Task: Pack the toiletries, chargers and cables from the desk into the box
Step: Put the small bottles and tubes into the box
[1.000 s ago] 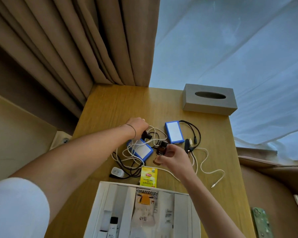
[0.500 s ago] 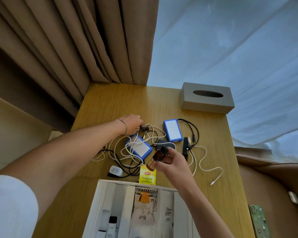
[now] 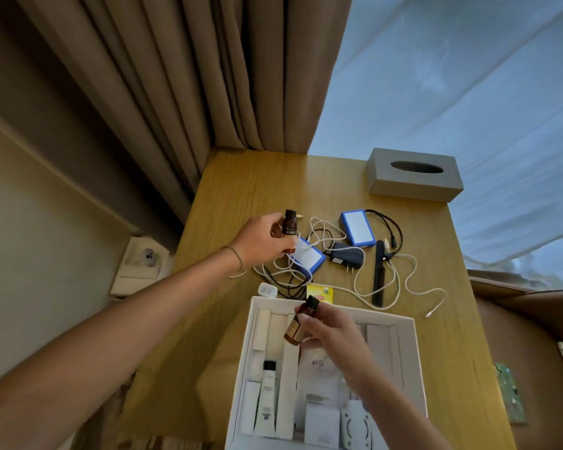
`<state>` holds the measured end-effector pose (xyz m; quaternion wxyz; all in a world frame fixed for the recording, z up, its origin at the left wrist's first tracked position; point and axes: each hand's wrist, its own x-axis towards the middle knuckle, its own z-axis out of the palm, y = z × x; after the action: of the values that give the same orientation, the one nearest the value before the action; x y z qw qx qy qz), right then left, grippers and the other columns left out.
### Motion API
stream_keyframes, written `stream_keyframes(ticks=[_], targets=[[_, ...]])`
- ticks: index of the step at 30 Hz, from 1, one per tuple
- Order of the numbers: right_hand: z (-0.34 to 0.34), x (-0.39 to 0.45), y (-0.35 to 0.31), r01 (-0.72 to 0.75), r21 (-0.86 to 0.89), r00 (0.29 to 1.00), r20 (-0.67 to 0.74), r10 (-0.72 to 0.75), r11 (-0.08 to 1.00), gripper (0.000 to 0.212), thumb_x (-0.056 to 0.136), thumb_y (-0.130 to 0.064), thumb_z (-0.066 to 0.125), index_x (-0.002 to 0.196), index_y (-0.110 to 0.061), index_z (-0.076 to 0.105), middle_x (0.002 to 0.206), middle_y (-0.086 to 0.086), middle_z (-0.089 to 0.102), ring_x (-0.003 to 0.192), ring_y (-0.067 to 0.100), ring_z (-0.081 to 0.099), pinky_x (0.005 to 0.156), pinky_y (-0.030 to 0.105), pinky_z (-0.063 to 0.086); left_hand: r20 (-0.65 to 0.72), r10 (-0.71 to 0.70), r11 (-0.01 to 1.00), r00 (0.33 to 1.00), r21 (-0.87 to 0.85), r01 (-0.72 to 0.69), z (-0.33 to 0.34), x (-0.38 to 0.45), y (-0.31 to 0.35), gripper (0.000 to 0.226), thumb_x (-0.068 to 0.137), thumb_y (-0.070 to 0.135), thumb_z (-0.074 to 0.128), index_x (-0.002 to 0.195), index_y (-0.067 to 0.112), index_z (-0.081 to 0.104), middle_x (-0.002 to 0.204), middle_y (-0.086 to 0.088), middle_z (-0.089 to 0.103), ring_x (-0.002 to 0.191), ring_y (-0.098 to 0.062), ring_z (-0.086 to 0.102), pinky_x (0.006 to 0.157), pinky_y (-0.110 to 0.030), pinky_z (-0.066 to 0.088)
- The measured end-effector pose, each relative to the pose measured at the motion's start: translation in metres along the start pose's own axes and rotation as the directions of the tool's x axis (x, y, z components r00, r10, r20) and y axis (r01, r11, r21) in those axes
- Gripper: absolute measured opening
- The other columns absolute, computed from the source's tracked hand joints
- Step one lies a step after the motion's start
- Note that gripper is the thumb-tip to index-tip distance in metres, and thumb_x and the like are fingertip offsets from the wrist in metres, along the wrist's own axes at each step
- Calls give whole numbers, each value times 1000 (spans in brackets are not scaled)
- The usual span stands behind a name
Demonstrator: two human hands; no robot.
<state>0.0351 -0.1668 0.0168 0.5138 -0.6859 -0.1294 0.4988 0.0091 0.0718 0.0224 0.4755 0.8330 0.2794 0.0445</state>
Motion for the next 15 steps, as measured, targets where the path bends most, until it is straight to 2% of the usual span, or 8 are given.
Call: stream_keyframes(ticks=[2, 5, 9, 11, 15], targets=[[11, 4, 14, 8, -145, 999, -48, -15, 989, 17, 92, -14, 69, 107, -22, 71, 94, 1, 78, 90, 18, 74, 78, 33, 62, -44, -26, 989, 999, -149, 19, -3, -27, 0, 11, 88, 27, 71, 95, 18, 70, 88, -6, 74, 81, -18, 71, 71, -35, 60], [27, 15, 35, -1, -369, 987, -151, -58, 930, 33, 86, -21, 77, 112, -33, 61, 93, -6, 75, 86, 7, 72, 79, 34, 62, -79, -85, 978, 993, -197, 68, -7, -59, -5, 9, 86, 26, 75, 94, 23, 72, 90, -6, 76, 87, -22, 72, 77, -36, 59], [46, 29, 57, 17, -643, 969, -177, -171, 765, 37, 84, -29, 75, 111, -40, 51, 86, -13, 73, 74, -1, 66, 62, 20, 52, -91, -101, 982, 991, -170, 84, -8, -95, -20, 13, 78, 26, 80, 87, 18, 74, 80, 2, 75, 67, -5, 65, 63, -18, 52], [52, 34, 62, 19, -705, 965, -172, -198, 709, 36, 86, -31, 72, 111, -42, 49, 87, -13, 72, 72, -2, 64, 57, 17, 49, -87, -87, 988, 992, -132, 75, -8, -110, -27, 14, 77, 30, 79, 85, 21, 74, 79, 4, 74, 66, -3, 64, 61, -18, 51], [64, 38, 68, 29, -761, 954, -173, -246, 648, 33, 89, -30, 71, 118, -36, 56, 94, -12, 71, 76, 4, 65, 58, 14, 46, -93, -86, 994, 992, -78, 79, -7, -132, -35, 10, 77, 33, 75, 83, 26, 71, 75, 8, 72, 69, -4, 65, 59, -20, 52]])
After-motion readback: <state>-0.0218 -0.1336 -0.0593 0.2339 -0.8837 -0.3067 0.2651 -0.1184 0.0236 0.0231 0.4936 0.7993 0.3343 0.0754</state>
